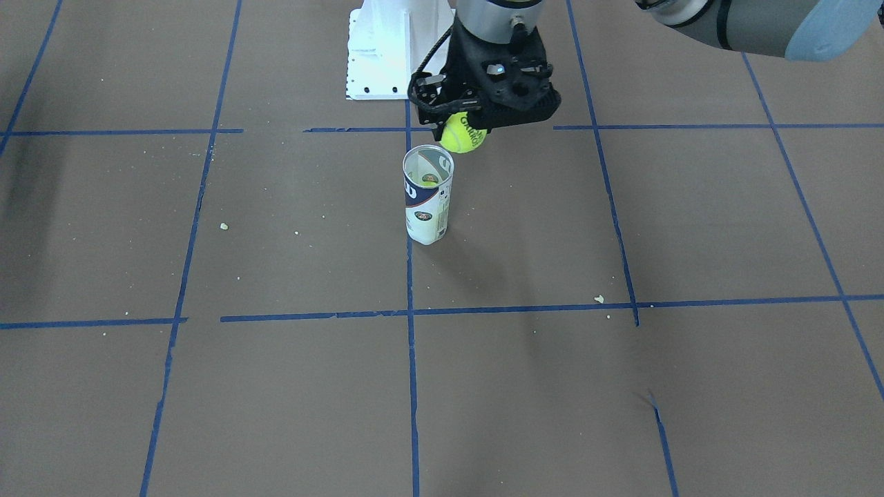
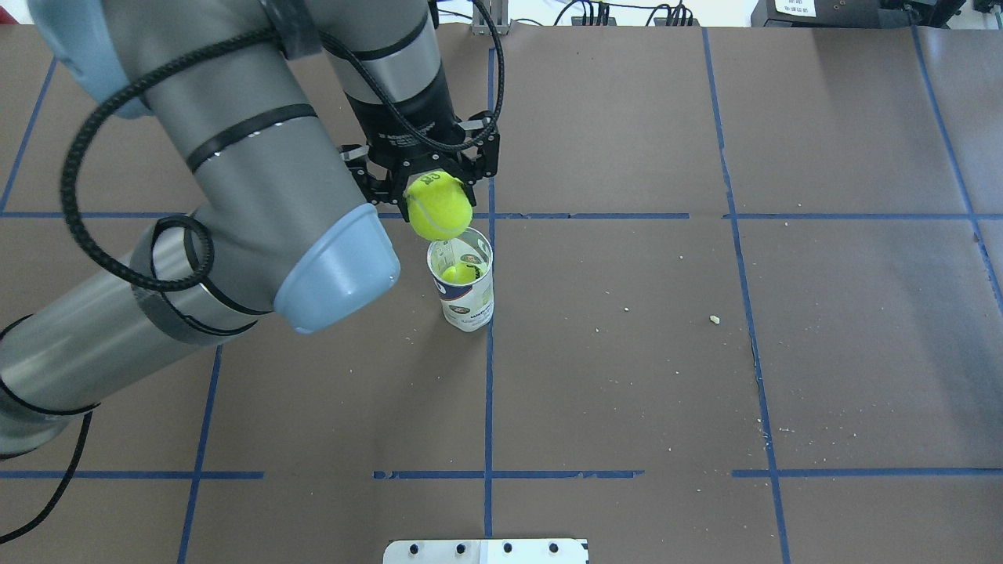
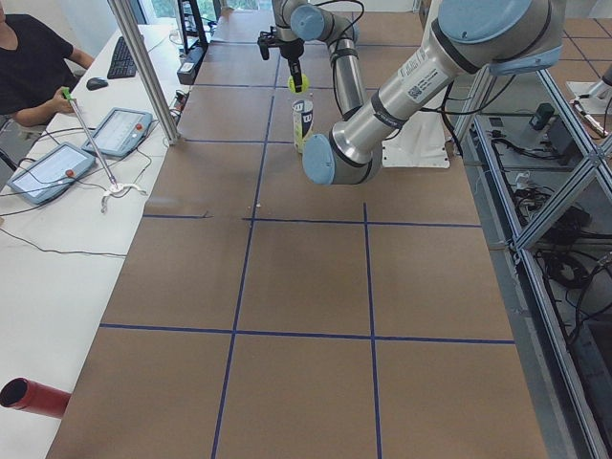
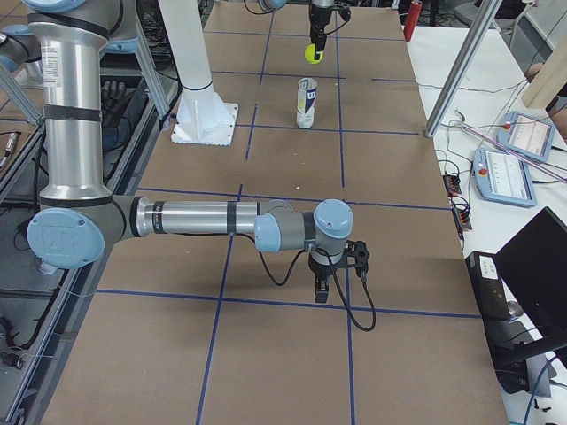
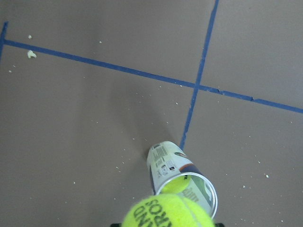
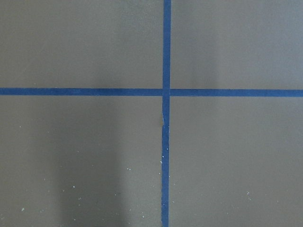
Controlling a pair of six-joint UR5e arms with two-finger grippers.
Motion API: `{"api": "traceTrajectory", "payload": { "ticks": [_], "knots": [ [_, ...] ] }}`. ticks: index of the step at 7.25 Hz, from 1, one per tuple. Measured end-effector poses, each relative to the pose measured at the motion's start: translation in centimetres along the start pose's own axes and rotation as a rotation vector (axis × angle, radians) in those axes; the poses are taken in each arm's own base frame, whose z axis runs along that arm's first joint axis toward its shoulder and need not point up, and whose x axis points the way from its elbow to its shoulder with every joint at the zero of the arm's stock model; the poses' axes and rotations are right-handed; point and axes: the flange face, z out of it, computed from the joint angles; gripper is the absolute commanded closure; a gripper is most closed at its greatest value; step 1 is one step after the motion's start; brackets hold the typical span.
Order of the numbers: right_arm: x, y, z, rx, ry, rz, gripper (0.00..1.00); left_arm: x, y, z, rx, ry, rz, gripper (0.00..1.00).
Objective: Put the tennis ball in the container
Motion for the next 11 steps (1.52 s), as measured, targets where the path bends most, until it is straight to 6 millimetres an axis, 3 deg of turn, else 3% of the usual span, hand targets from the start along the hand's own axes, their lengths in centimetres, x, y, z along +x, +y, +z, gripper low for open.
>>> {"api": "traceTrajectory", "payload": {
  "ticks": [2,4,5,6,9,11],
  "knots": [
    [0.0,0.0,0.0,0.0,0.0,0.0,0.0,0.9,0.0,2.4,-0.015,0.003,0.001,1.0],
    [0.0,0.0,0.0,0.0,0.0,0.0,0.0,0.7,0.2,3.5,-0.022,0.001,0.007,1.0],
    [0.0,0.0,0.0,0.0,0.0,0.0,0.0,0.4,0.2,3.9,-0.024,-0.002,0.008,0.78],
    [0.0,0.0,0.0,0.0,0.0,0.0,0.0,0.0,0.1,4.2,-0.025,-0.006,0.009,0.01],
    [0.0,0.0,0.0,0.0,0.0,0.0,0.0,-0.5,0.2,4.0,-0.018,0.015,0.028,0.0],
    [0.0,0.0,0.0,0.0,0.0,0.0,0.0,-2.8,1.8,2.5,-0.004,0.054,0.056,0.0]
  ]
}}
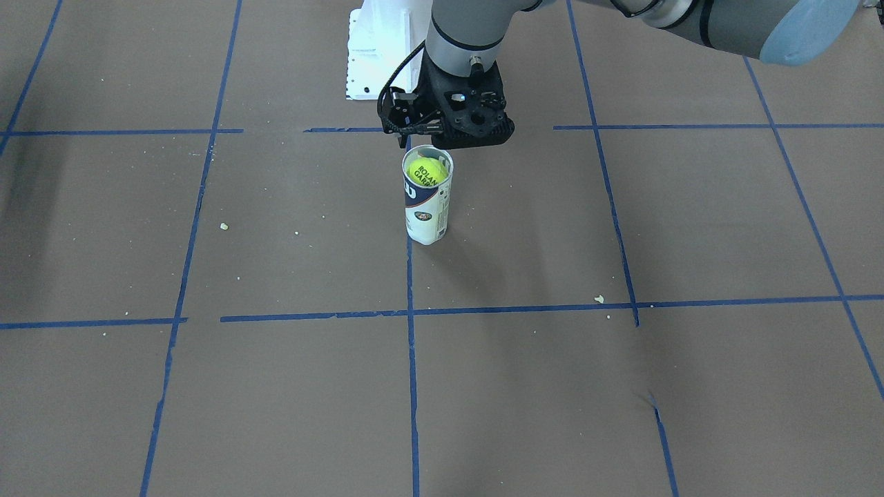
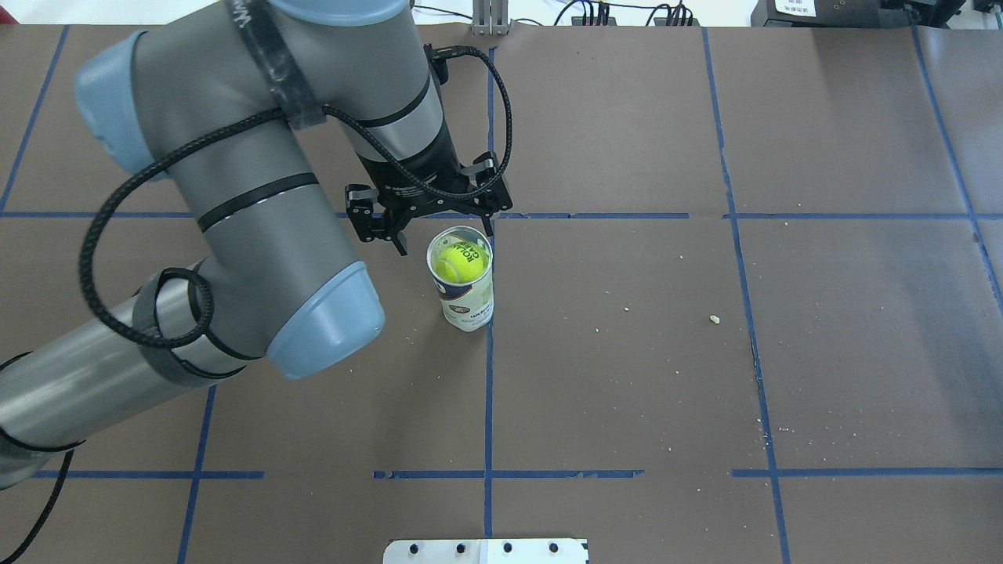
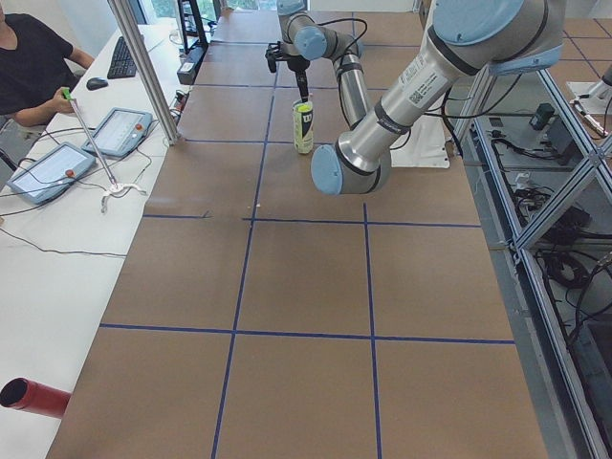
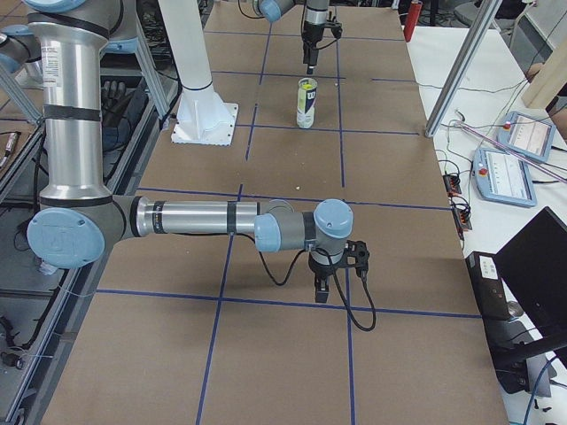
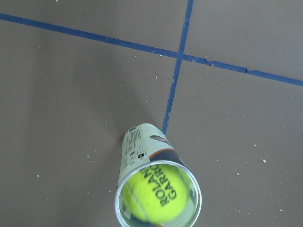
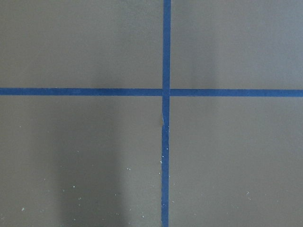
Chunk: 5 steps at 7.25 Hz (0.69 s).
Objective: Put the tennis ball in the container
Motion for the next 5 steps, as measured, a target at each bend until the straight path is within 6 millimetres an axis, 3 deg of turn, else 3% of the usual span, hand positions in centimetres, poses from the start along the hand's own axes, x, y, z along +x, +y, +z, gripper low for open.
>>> {"api": "traceTrajectory", "payload": {
  "ticks": [1,2,3,5],
  "knots": [
    [0.0,0.0,0.0,0.0,0.0,0.0,0.0,-1.6,0.5,-0.6,0.017,0.009,0.024,0.0],
    [0.0,0.0,0.0,0.0,0.0,0.0,0.0,-3.3,-0.3,-0.6,0.063,-0.008,0.072,0.0],
    [0.0,0.0,0.0,0.0,0.0,0.0,0.0,-6.6,-2.9,-1.1,0.139,-0.046,0.141,0.0],
    [0.0,0.0,0.0,0.0,0.0,0.0,0.0,-16.7,-9.9,-4.3,0.234,-0.106,0.218,0.0]
  ]
}}
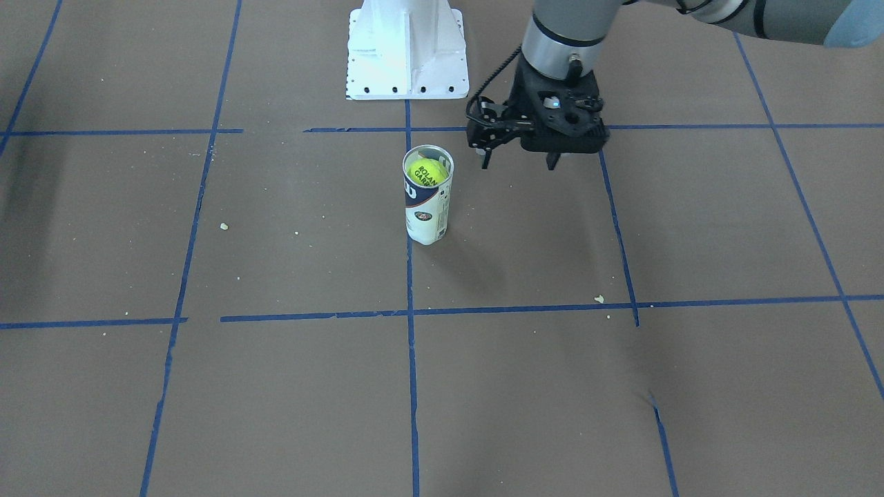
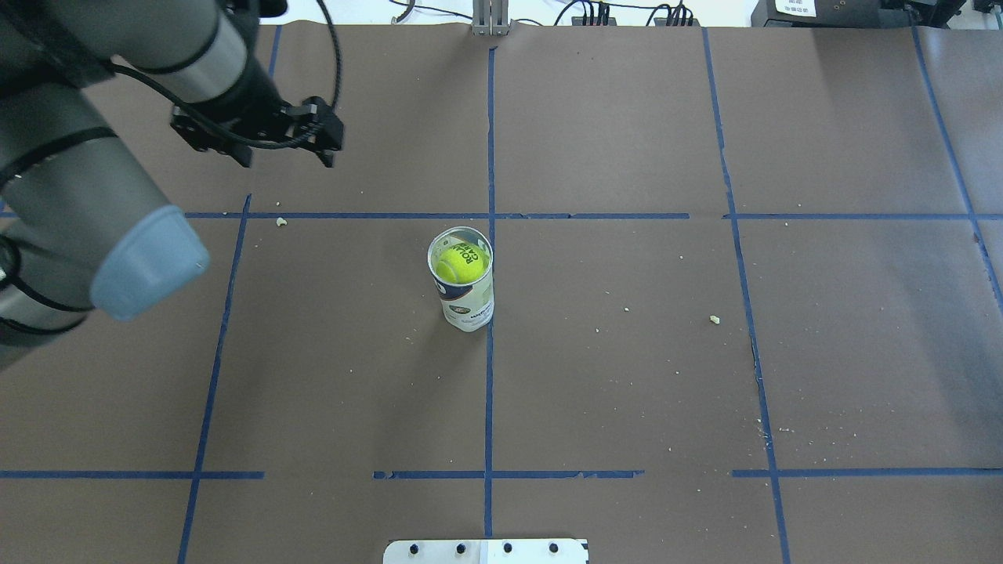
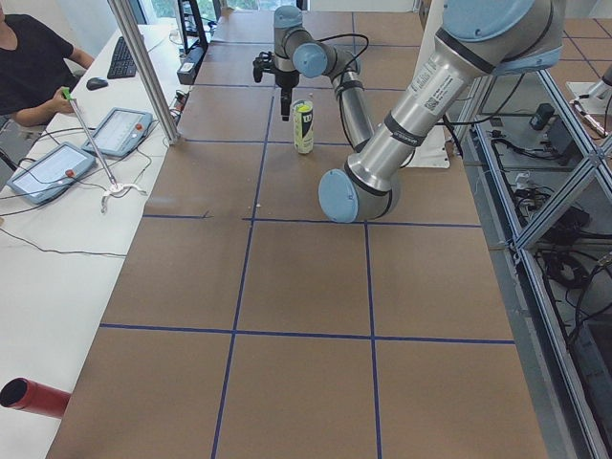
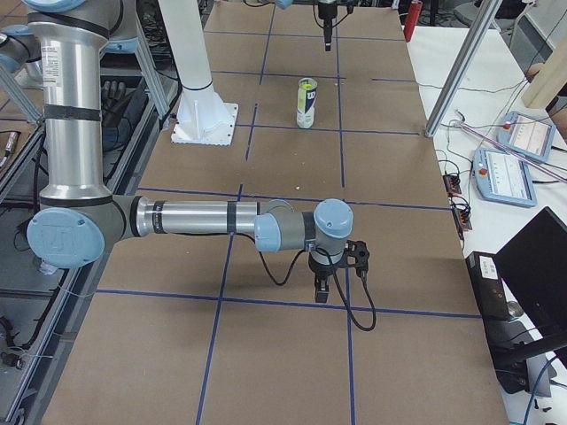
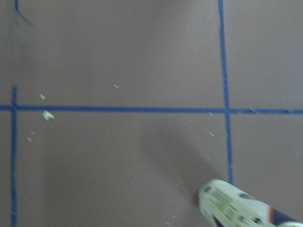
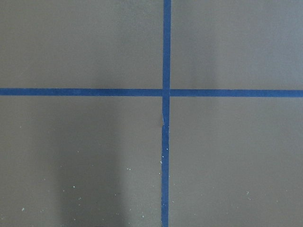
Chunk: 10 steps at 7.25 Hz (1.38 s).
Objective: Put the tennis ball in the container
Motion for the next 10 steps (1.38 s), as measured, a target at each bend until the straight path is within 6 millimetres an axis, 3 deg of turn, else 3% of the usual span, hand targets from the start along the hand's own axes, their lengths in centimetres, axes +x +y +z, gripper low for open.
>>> {"api": "traceTrajectory", "payload": {
  "ticks": [1,3,6,7,8,9,10],
  "knots": [
    [0.0,0.0,0.0,0.0,0.0,0.0,0.0,-7.0,-1.5,-0.3,0.007,-0.017,0.028,0.0],
    [0.0,0.0,0.0,0.0,0.0,0.0,0.0,-21.8,-1.8,-0.6,-0.029,-0.057,0.13,0.0],
    [0.0,0.0,0.0,-0.001,0.0,-0.001,0.0,-44.6,1.8,0.2,-0.115,-0.134,0.162,0.0],
    [0.0,0.0,0.0,-0.001,0.0,-0.001,0.0,-50.6,2.8,0.9,-0.148,-0.126,0.138,0.0],
    [0.0,0.0,0.0,0.0,0.0,-0.001,0.0,-54.6,3.9,1.7,-0.176,-0.107,0.119,0.0],
    [0.0,0.0,0.0,0.0,0.0,-0.001,0.0,-57.2,5.3,2.5,-0.199,-0.087,0.095,0.0],
    [0.0,0.0,0.0,-0.001,0.0,-0.001,0.0,-58.6,6.5,3.2,-0.214,-0.071,0.077,0.0]
  ]
}}
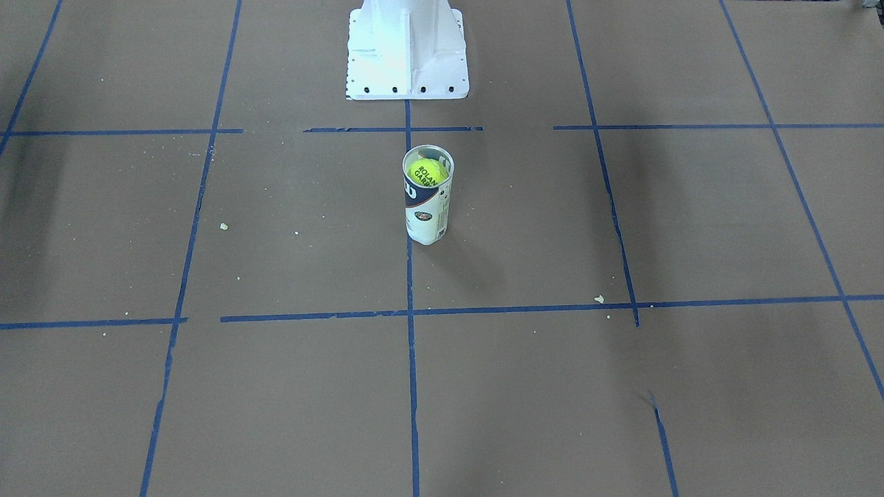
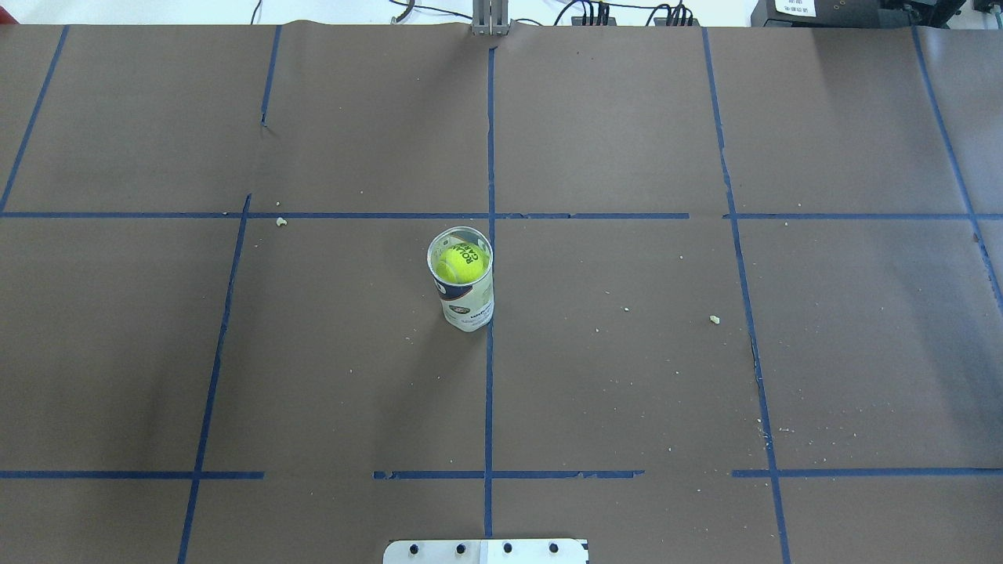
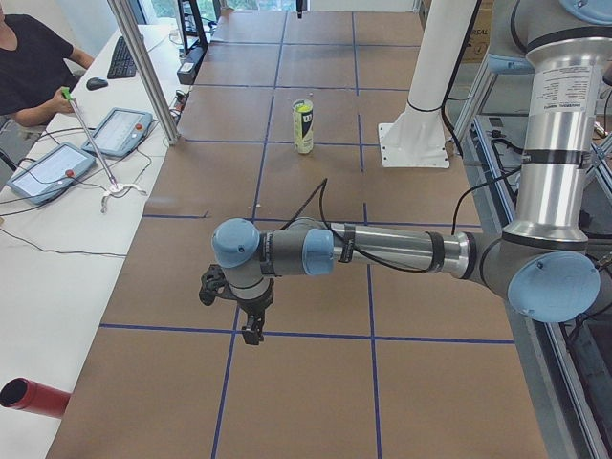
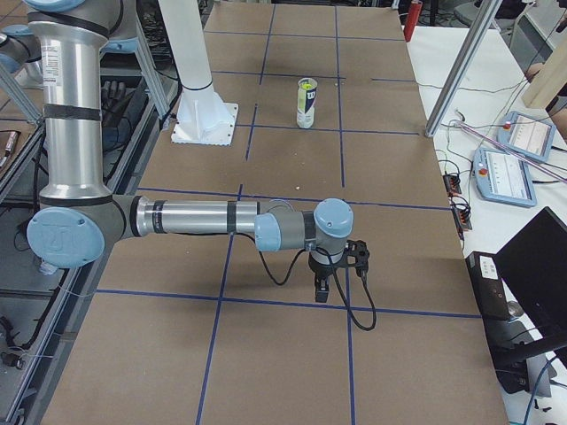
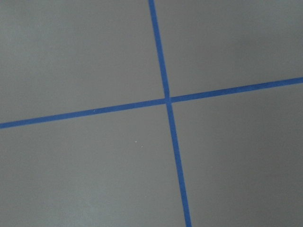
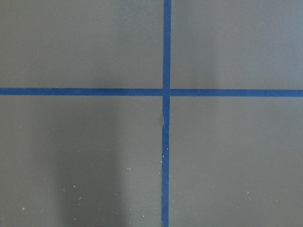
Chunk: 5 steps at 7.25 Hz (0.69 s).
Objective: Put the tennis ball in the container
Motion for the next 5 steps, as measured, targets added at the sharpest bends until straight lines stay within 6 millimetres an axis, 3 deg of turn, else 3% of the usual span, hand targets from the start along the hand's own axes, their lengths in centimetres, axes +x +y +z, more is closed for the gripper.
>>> {"api": "traceTrajectory", "payload": {
  "ticks": [2,5],
  "knots": [
    [0.0,0.0,0.0,0.0,0.0,0.0,0.0,-0.9,1.1,1.0,-0.013,0.014,-0.014,0.0],
    [0.0,0.0,0.0,0.0,0.0,0.0,0.0,-0.5,1.8,0.8,-0.002,0.021,-0.011,0.0]
  ]
}}
